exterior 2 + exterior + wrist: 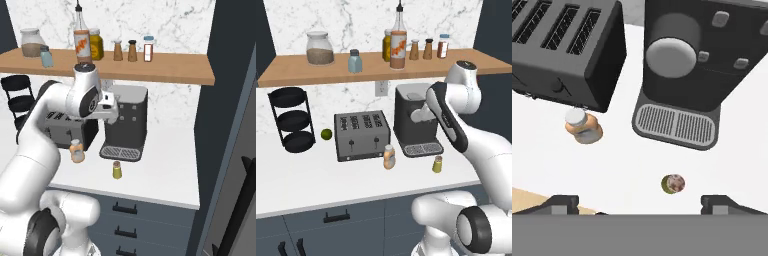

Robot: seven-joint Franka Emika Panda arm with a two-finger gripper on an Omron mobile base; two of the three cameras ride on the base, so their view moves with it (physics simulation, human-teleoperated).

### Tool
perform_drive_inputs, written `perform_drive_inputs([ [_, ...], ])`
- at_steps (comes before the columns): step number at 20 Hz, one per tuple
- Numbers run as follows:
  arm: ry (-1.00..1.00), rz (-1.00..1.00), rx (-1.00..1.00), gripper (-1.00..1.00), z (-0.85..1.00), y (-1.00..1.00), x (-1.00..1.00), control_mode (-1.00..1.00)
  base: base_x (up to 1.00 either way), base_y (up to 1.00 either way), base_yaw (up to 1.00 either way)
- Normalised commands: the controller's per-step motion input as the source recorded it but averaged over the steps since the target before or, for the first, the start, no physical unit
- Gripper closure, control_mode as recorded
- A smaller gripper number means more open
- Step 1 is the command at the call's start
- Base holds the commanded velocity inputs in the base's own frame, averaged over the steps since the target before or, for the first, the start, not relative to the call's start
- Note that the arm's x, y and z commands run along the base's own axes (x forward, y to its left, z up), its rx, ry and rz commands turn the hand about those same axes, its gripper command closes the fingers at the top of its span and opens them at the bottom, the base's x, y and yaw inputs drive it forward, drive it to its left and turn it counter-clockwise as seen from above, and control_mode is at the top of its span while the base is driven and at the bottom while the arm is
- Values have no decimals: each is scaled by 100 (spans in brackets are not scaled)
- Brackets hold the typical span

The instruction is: Put the shaker and condiment bottle from the counter next to their counterparts in the cabinet.

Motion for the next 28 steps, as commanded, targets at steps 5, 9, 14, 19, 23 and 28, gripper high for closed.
perform_drive_inputs([
  [5,-16,28,2,-100,-66,-54,-19,-100,0,0,0],
  [9,-21,20,3,-100,-46,-26,-18,-100,0,0,0],
  [14,-27,19,6,-100,-41,-26,-14,-100,0,0,0],
  [19,-23,15,5,-100,-24,-39,-11,-100,0,0,0],
  [23,-12,6,3,-100,-2,-37,-4,-100,0,0,0],
  [28,-6,0,1,-100,-2,-21,-4,-100,0,0,0],
])
